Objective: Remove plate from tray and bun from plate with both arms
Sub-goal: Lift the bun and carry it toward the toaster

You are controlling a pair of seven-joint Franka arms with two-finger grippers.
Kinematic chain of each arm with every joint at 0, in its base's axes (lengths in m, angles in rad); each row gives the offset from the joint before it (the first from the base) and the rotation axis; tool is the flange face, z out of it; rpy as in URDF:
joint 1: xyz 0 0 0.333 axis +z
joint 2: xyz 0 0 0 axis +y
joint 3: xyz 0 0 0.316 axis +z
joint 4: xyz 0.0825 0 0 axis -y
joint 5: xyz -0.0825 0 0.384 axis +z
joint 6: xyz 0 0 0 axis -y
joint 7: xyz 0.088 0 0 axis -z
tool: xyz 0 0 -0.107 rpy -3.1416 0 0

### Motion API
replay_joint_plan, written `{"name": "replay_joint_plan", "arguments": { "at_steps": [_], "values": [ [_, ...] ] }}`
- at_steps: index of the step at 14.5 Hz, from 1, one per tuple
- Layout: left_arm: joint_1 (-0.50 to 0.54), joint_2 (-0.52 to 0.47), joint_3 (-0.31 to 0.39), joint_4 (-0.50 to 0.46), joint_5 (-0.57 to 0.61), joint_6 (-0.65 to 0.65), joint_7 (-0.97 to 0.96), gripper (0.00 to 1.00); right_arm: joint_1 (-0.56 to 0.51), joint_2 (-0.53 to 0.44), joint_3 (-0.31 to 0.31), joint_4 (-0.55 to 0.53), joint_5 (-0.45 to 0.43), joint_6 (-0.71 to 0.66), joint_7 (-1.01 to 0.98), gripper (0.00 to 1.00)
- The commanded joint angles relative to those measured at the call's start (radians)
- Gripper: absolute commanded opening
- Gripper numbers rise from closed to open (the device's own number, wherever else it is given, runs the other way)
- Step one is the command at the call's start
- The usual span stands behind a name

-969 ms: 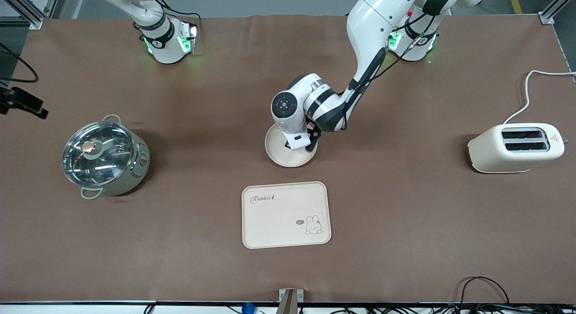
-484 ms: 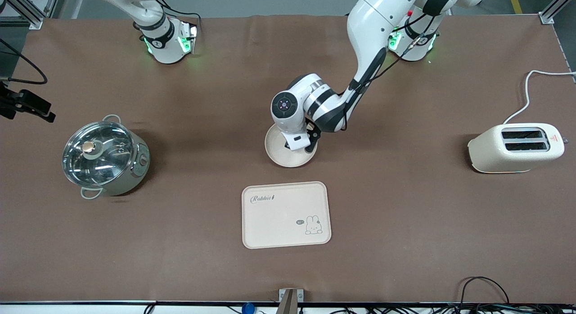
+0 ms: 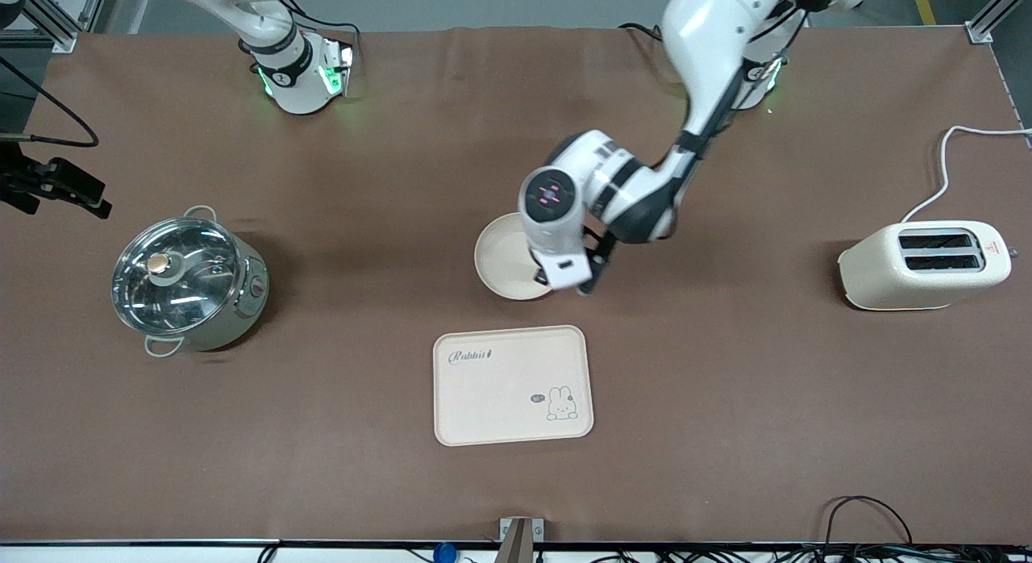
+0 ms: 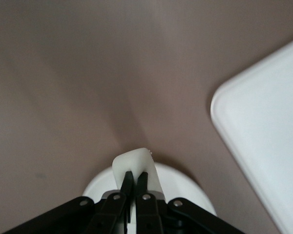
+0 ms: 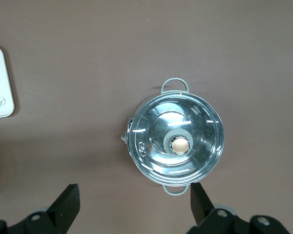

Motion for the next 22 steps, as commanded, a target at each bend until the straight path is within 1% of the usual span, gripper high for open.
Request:
{"name": "replay_joint_plan", "arguments": {
  "at_steps": [1,3,5,7,12,14,15,16,17,18,19,22],
  "values": [
    [0.118,-0.023,-0.005,-0.019,0.014,-0.035,0.126,0.0,-0.001,-0.01,0.006,-0.001,-0.01,-0.008,0.018,1.0],
    [0.208,-0.017,-0.011,-0.019,0.101,-0.037,0.156,0.0,-0.001,-0.01,0.006,-0.003,-0.01,-0.01,0.018,1.0],
    [0.277,0.008,-0.008,-0.02,0.137,-0.024,0.26,0.0,-0.002,-0.01,0.005,-0.003,-0.01,-0.016,0.018,1.0],
    [0.348,0.041,-0.01,-0.02,0.175,0.017,0.307,0.01,-0.004,-0.01,0.005,-0.003,-0.01,-0.016,0.018,1.0],
    [0.437,0.117,-0.01,-0.019,0.201,0.068,0.425,0.02,-0.004,-0.01,0.005,-0.003,-0.01,-0.018,0.018,1.0],
    [0.459,0.14,-0.01,-0.019,0.2,0.092,0.445,0.07,-0.009,-0.01,0.005,-0.007,-0.01,-0.016,0.02,1.0],
    [0.462,0.141,-0.01,-0.019,0.203,0.092,0.454,0.19,-0.007,-0.01,0.003,-0.004,-0.01,-0.015,0.02,1.0],
    [0.463,0.14,-0.01,-0.019,0.204,0.092,0.477,0.44,-0.006,-0.01,0.003,-0.004,-0.01,-0.016,0.02,1.0],
    [0.462,0.138,-0.01,-0.019,0.203,0.092,0.503,0.71,-0.007,-0.01,0.003,-0.006,-0.01,-0.015,0.02,1.0],
    [0.463,0.134,-0.01,-0.017,0.201,0.092,0.505,0.87,-0.009,-0.008,0.003,-0.006,-0.009,-0.013,0.02,1.0],
    [0.466,0.128,-0.01,-0.017,0.204,0.092,0.506,0.99,-0.009,-0.008,0.003,-0.006,-0.009,-0.013,0.02,1.0],
    [0.465,0.097,-0.011,0.018,0.201,0.075,0.54,1.0,-0.009,-0.008,0.003,-0.004,-0.009,-0.014,0.02,1.0]
  ]
}}
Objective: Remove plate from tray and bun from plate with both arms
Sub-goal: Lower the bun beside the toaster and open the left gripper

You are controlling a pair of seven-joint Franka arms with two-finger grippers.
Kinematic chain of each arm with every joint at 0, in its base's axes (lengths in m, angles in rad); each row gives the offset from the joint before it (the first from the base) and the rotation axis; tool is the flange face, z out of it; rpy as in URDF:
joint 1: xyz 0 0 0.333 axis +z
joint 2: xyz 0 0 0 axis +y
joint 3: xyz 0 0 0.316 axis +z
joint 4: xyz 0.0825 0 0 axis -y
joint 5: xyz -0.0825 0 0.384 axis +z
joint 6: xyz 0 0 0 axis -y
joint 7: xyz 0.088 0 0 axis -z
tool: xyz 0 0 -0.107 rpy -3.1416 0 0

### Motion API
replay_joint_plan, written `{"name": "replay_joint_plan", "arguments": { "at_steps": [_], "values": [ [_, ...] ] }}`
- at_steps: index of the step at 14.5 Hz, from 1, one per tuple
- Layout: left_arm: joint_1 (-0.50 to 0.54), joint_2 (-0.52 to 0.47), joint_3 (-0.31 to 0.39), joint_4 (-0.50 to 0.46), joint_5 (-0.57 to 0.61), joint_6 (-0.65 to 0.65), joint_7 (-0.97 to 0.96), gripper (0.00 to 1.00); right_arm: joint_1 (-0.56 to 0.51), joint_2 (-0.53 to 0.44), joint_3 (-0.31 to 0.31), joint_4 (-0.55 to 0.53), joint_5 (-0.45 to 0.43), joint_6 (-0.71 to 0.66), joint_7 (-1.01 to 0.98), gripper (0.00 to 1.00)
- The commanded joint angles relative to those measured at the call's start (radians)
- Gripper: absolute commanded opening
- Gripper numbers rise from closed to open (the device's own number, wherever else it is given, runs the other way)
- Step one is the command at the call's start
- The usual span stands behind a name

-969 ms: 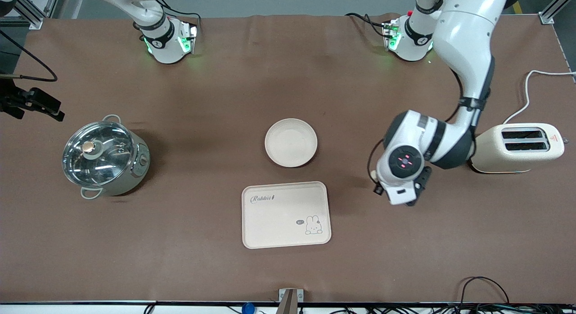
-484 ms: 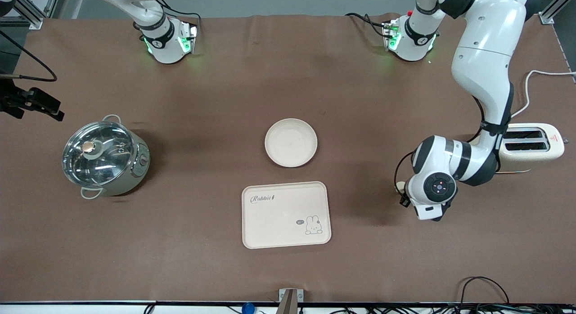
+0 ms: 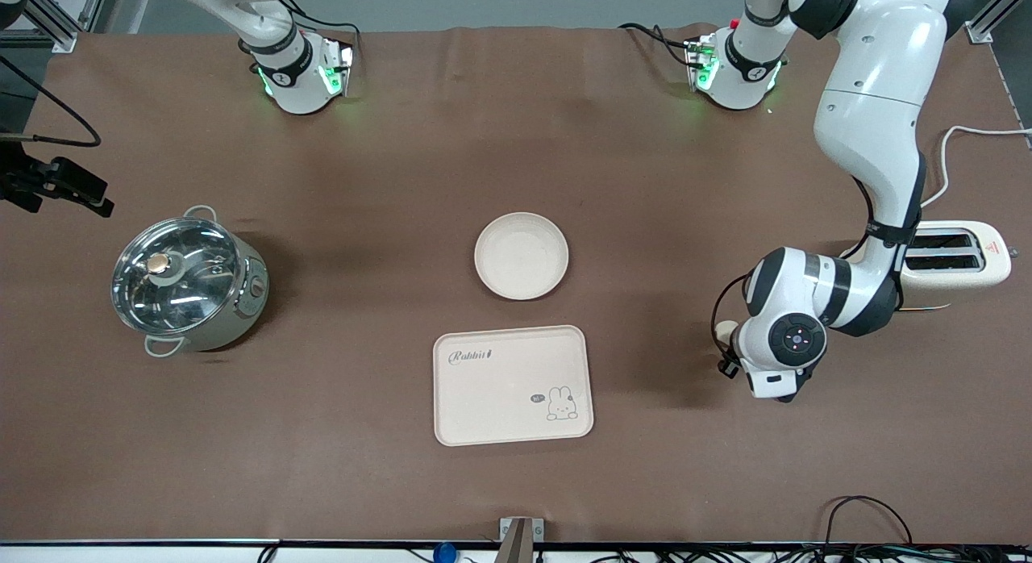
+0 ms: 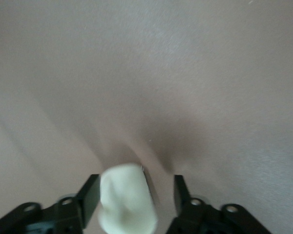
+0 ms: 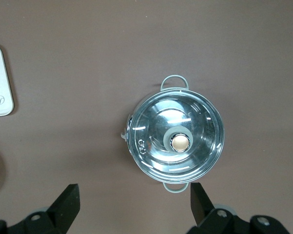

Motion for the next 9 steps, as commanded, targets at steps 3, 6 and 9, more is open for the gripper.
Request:
{"name": "replay_joint_plan", "arguments": {
  "at_steps": [3,6,9],
  "values": [
    [0.008,-0.07,-0.019,0.082,0.017,-0.085,0.102,1.0,-0.006,-0.007,0.005,-0.013,-0.008,0.004,0.015,1.0],
    [0.011,-0.148,-0.01,0.086,0.023,-0.133,0.275,1.0,-0.006,-0.007,0.005,-0.01,-0.007,-0.001,0.015,1.0],
    [0.055,-0.239,-0.01,0.086,0.023,-0.169,0.484,1.0,-0.006,-0.007,0.005,-0.01,-0.007,0.004,0.015,1.0]
  ]
}}
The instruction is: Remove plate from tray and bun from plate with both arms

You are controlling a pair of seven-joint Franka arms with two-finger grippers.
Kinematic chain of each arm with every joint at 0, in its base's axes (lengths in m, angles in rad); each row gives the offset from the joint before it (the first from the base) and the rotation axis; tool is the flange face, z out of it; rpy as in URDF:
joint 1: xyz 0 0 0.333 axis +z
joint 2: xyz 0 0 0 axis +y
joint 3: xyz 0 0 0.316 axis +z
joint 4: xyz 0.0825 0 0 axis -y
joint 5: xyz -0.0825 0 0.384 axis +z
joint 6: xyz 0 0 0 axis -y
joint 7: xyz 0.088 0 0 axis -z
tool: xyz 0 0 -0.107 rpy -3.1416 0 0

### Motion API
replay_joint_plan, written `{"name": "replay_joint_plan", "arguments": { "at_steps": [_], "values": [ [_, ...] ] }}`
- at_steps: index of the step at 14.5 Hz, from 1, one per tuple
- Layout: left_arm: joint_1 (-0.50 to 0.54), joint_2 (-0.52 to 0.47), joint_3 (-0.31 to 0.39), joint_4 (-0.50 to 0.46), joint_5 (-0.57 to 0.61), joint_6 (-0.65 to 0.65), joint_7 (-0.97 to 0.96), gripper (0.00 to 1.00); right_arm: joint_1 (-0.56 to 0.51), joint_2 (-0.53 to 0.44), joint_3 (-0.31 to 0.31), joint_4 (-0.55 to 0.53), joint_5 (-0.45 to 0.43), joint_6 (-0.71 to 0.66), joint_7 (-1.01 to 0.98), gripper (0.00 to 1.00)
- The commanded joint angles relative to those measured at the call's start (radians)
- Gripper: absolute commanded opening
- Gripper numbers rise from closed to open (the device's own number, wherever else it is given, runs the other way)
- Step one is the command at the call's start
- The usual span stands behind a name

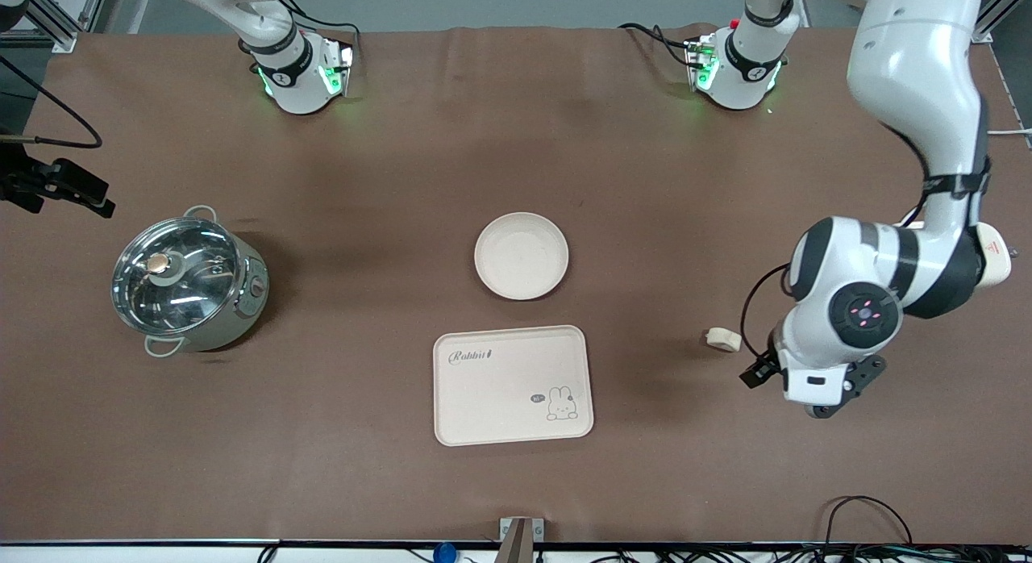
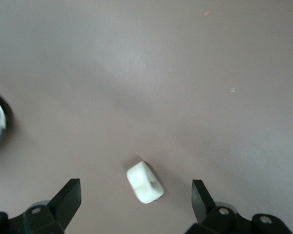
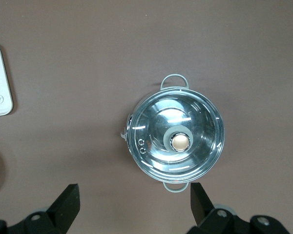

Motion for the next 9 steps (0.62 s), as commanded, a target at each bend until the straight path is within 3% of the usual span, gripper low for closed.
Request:
{"name": "replay_joint_plan", "arguments": {
  "at_steps": [1,7,9],
  "values": [
    [0.063,-0.106,-0.012,-0.016,0.01,-0.072,0.195,1.0,-0.005,-0.009,0.005,-0.008,-0.007,0.002,0.013,1.0],
    [0.093,-0.336,-0.017,-0.025,-0.009,-0.282,0.567,1.0,-0.005,-0.009,0.005,-0.009,-0.004,-0.003,0.013,1.0],
    [0.099,-0.416,-0.014,-0.031,-0.087,-0.331,0.648,1.0,-0.007,-0.009,0.005,-0.009,-0.004,-0.004,0.013,1.0]
  ]
}}
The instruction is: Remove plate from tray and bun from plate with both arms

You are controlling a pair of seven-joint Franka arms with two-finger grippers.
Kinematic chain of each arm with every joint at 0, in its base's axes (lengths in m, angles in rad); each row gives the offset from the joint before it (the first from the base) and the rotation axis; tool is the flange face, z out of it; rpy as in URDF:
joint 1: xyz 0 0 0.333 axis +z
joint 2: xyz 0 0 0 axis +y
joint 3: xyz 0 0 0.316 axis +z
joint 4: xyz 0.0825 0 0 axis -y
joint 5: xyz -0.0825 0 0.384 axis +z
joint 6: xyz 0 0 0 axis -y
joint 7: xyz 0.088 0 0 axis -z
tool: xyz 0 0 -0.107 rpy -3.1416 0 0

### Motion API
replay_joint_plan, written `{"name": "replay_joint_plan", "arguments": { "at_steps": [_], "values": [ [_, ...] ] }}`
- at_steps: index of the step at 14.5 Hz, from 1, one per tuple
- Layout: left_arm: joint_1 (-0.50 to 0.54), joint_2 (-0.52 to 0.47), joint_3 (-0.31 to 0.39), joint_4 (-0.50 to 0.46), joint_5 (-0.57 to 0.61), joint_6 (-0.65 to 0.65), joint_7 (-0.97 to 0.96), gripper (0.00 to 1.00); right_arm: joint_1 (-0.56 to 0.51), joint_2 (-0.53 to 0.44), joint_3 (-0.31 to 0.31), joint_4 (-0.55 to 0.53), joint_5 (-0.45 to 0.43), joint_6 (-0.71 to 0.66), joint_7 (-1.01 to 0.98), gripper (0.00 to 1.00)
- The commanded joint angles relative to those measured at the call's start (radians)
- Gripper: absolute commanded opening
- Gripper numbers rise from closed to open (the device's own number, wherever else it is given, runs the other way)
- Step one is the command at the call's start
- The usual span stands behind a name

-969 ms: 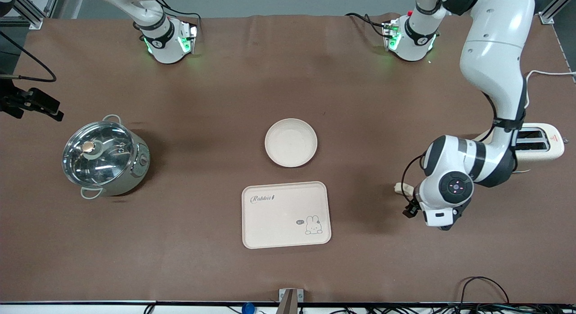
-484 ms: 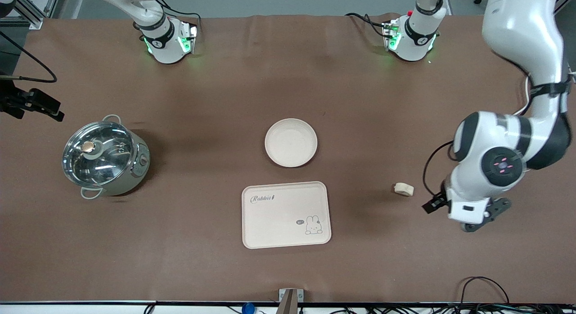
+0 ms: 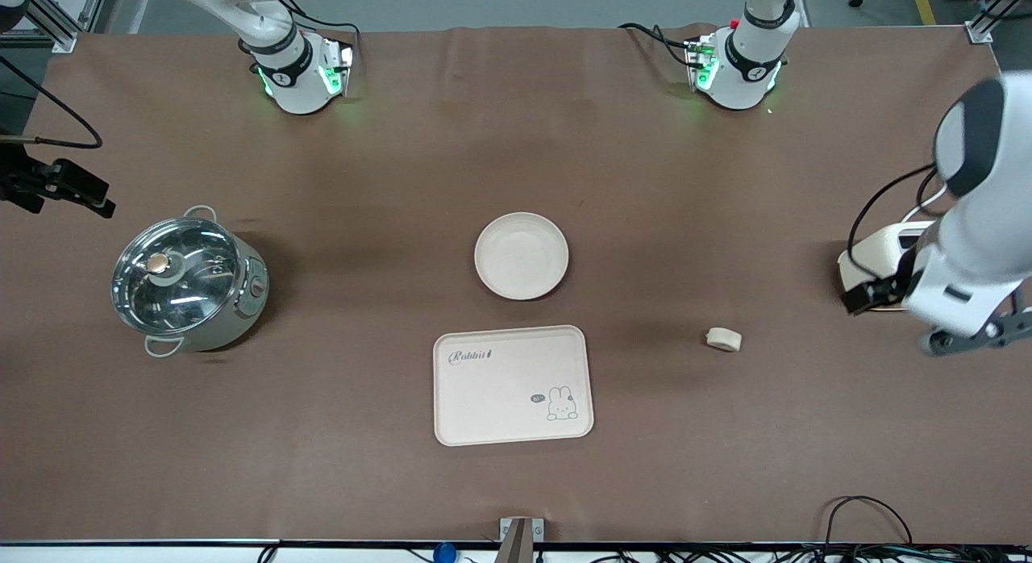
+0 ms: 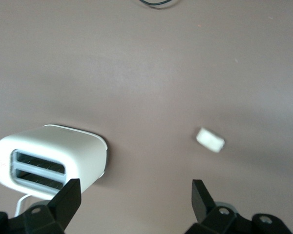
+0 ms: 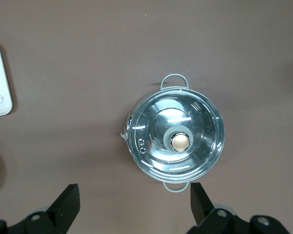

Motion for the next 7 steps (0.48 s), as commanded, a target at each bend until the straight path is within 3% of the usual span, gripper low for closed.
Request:
{"name": "replay_joint_plan", "arguments": {
  "at_steps": [1,4,7],
  "values": [
    [0.036,-0.125,-0.008,-0.044,-0.092,-0.046,0.117,1.0,-0.008,-0.009,0.005,-0.008,-0.002,-0.005,0.012,1.0],
    [0.035,-0.234,0.001,-0.126,-0.156,-0.037,0.167,1.0,-0.007,-0.009,0.005,-0.008,-0.002,-0.001,0.012,1.0],
    [0.015,-0.366,0.003,-0.278,-0.207,-0.035,0.171,1.0,-0.008,-0.009,0.005,-0.008,-0.004,0.002,0.012,1.0]
  ]
}}
